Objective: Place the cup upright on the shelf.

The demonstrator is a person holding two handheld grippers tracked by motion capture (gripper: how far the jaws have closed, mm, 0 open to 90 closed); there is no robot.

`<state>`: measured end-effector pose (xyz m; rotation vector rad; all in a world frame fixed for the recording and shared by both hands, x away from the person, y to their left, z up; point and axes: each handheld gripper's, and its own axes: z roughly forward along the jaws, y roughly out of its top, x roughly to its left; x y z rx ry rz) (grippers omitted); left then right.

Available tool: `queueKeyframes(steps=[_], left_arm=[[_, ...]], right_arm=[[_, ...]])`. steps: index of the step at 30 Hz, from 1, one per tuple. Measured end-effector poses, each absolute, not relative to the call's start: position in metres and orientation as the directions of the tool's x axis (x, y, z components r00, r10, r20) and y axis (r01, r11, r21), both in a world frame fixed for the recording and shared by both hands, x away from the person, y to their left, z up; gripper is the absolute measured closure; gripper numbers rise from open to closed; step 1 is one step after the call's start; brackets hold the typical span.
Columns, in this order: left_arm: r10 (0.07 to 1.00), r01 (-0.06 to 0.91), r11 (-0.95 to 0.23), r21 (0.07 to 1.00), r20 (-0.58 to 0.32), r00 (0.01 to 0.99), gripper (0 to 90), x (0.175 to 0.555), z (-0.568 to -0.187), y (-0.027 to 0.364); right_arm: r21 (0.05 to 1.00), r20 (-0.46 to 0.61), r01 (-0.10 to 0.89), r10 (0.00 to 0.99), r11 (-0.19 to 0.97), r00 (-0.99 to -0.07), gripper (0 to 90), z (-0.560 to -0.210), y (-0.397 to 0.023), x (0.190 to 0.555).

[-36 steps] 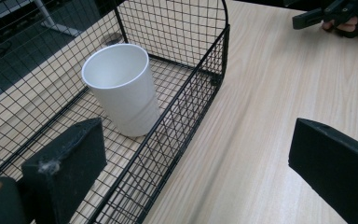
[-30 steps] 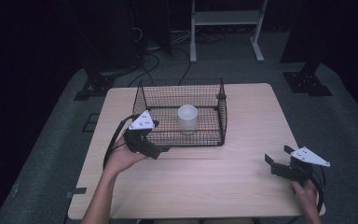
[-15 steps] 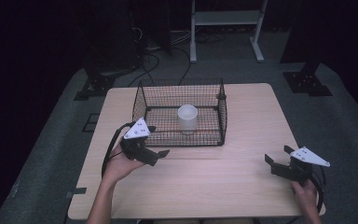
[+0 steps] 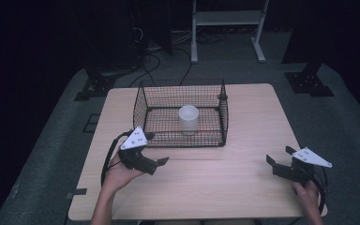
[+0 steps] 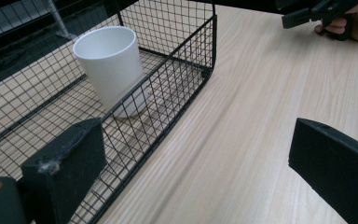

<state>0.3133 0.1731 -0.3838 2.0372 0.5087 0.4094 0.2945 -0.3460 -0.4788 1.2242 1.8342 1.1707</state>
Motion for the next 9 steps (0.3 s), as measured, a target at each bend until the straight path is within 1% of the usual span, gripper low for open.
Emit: queueKeyframes(steps=[9], left_arm=[[0.521,0.197,-0.421,0.885,0.058,0.851,3.2,0.299,-0.398,0.177]], right_arm=[[0.914,-0.024,0.367,0.929,0.170,-0.369,13.1,-0.479,-0.346,0.295]])
